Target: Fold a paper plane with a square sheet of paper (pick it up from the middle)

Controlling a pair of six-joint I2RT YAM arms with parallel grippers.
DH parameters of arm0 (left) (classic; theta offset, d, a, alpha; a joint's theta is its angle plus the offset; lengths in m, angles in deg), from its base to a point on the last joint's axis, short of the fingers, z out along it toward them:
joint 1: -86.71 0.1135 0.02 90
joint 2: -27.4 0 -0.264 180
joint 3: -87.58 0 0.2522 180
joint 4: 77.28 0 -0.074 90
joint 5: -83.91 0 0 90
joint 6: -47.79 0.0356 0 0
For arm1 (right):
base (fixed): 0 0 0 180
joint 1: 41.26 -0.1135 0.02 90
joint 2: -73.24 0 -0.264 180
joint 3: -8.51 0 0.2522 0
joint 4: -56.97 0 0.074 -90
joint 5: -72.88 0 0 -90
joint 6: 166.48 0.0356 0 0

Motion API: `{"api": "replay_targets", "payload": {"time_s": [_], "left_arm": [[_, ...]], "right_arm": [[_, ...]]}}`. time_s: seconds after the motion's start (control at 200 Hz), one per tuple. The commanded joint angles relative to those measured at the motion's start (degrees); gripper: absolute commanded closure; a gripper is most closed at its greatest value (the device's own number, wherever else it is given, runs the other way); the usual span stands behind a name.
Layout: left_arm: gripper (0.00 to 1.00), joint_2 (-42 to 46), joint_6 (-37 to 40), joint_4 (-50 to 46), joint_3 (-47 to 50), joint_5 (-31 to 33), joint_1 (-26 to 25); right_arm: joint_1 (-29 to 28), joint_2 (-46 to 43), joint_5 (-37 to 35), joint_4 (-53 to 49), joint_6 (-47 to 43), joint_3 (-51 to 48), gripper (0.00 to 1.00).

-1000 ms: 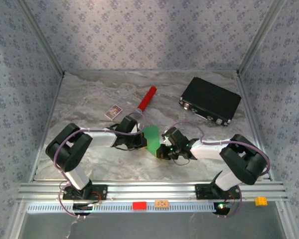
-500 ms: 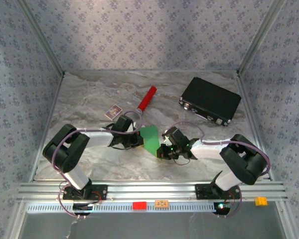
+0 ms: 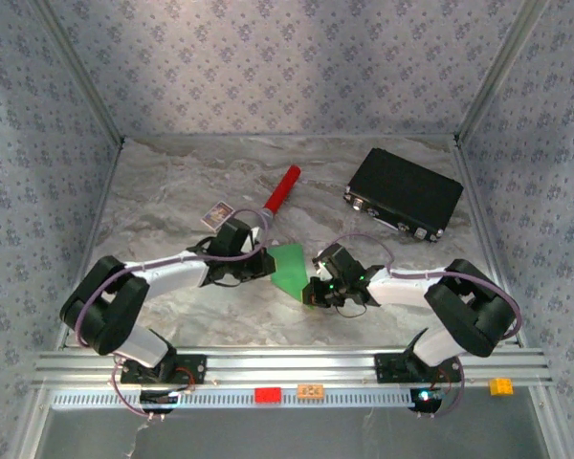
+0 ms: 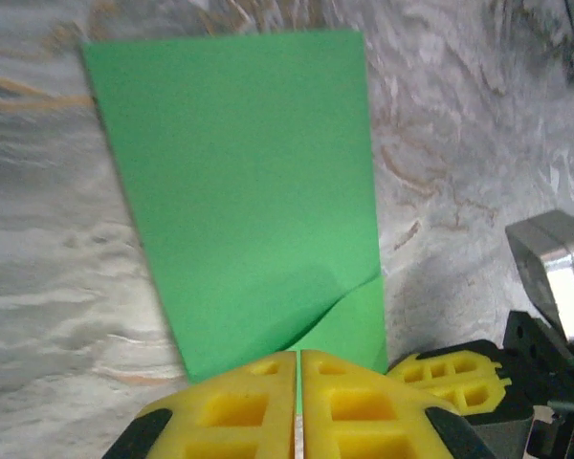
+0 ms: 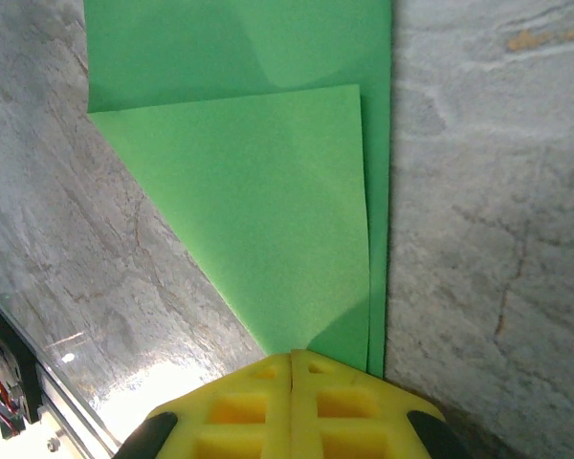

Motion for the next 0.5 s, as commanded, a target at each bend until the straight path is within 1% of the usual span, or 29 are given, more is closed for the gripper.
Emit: {"api": "replay_targets", "payload": {"time_s": [0.0, 0.075, 0.24, 0.325, 0.495], "left_arm": [[0.91, -2.8, 0.1, 0.6, -1.6, -1.7, -1.7], [0.92, -5.1, -0.3, 1.6, -2.0, -2.6, -2.6], [0.94, -8.8, -0.6, 0.8, -2.7, -0.8, -3.3], [0.95, -9.4, -0.6, -0.8, -2.5, 0.8, -3.3], [0.97, -10.1, 0.9, -2.6, -2.0, 1.5, -3.3]], "right_arm": [[0.4, 0.6, -1.2, -7.0, -1.1, -1.4, 1.00], [0.4, 0.5, -1.1, -7.0, -1.0, -1.3, 1.00], [0.5, 0.5, -0.9, -7.0, -1.2, -0.7, 1.00], [0.5, 0.0, -0.5, -6.7, -1.3, -0.3, 0.99], [0.1, -2.4, 0.8, -6.6, -2.7, 3.4, 0.98]]}}
